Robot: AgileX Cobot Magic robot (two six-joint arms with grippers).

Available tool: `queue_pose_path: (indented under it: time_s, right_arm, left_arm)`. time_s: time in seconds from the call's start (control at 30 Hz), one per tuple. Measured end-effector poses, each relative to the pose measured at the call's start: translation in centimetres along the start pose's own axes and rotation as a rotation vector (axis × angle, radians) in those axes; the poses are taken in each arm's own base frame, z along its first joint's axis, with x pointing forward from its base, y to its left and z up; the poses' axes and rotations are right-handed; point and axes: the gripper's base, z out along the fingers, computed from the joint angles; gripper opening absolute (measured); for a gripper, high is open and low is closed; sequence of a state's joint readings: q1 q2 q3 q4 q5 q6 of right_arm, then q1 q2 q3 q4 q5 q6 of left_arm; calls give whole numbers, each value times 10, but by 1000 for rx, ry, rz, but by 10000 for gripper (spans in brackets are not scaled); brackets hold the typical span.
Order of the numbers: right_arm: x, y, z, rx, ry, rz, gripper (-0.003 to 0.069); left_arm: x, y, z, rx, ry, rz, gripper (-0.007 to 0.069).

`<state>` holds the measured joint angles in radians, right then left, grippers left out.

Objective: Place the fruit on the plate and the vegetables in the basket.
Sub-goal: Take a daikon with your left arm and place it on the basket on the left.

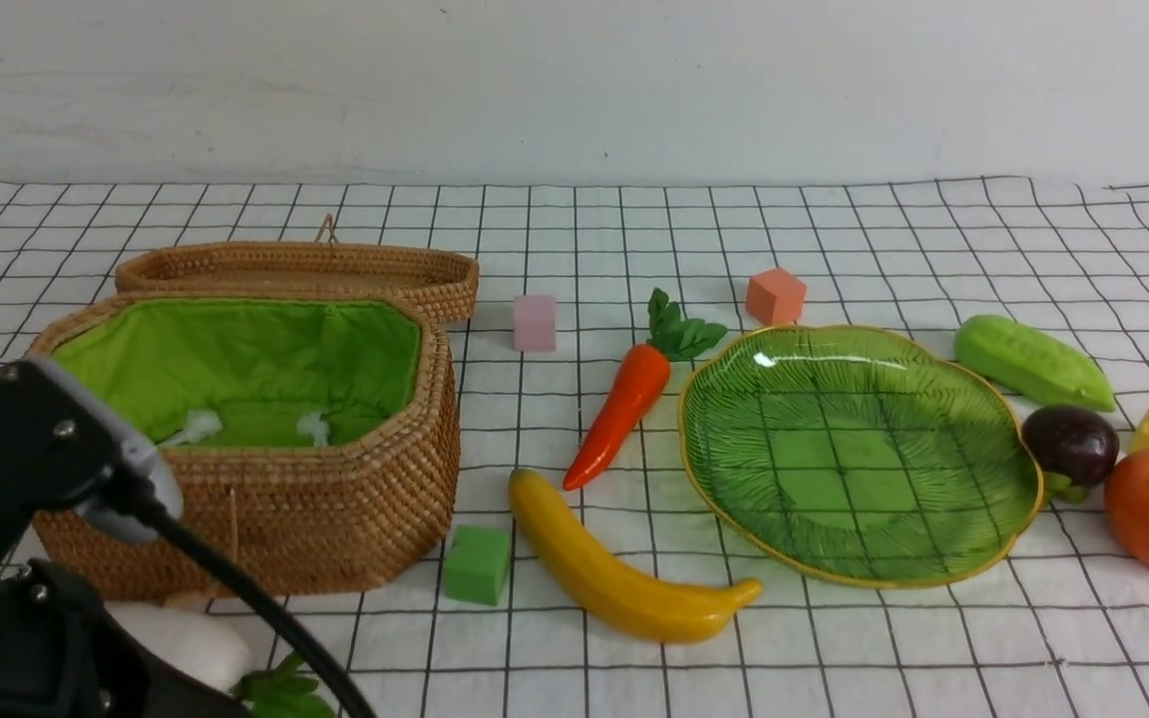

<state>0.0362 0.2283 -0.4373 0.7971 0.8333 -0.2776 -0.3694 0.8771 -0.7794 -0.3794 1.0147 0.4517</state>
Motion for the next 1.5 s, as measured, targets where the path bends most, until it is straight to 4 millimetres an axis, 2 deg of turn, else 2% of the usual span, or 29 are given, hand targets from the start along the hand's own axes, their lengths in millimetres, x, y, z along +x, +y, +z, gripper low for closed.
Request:
queue_pose_path:
  time_s: [0.07,0.1,0.13,0.27,0.43,0.63,0.67,0.7,0.73,0.87,1.0,1.13,1.27,1.5]
  right_arm:
    - [-25,21,-10,-46,112,-177,57]
    - [-26,23,-10,-53,142,-202,56]
    - [-46,40,-22,-103,182,-340,55]
    - [-72,70,-46,-236,186,-547,55]
    - [-82,86,-71,-365,155,-727,56]
    - [-81,83,-74,-390,176,-799,64]
    - [-81,81,-74,-382,182,-815,67]
    - [-81,81,-74,-382,182,-816,67]
    - [-80,80,-74,-379,186,-821,67]
    - [-80,80,-75,-381,187,-828,70]
    - [-79,80,-76,-380,183,-827,75]
    - [-79,80,-76,-381,184,-820,78]
    - [-79,80,-76,-380,185,-817,78]
    - [-79,80,-76,-380,185,-814,78]
  left_arm:
    - [-2,0,-1,-9,39,62,-13]
    - [-2,0,-1,-8,43,75,-13]
    - [-4,0,-3,-16,56,141,-13]
    - [-6,2,-3,-24,77,302,-13]
    - [-5,11,3,-70,145,425,-13]
    - [-3,27,14,-139,285,489,3]
    - [-1,35,21,-161,375,512,52]
    - [-1,36,22,-164,382,513,59]
    - [-1,43,29,-194,441,513,123]
    - [-1,57,49,-261,474,507,321]
    - [9,69,73,-317,509,561,536]
    - [16,76,93,-360,467,673,652]
    - [20,80,109,-362,441,743,663]
    - [22,89,137,-346,483,858,618]
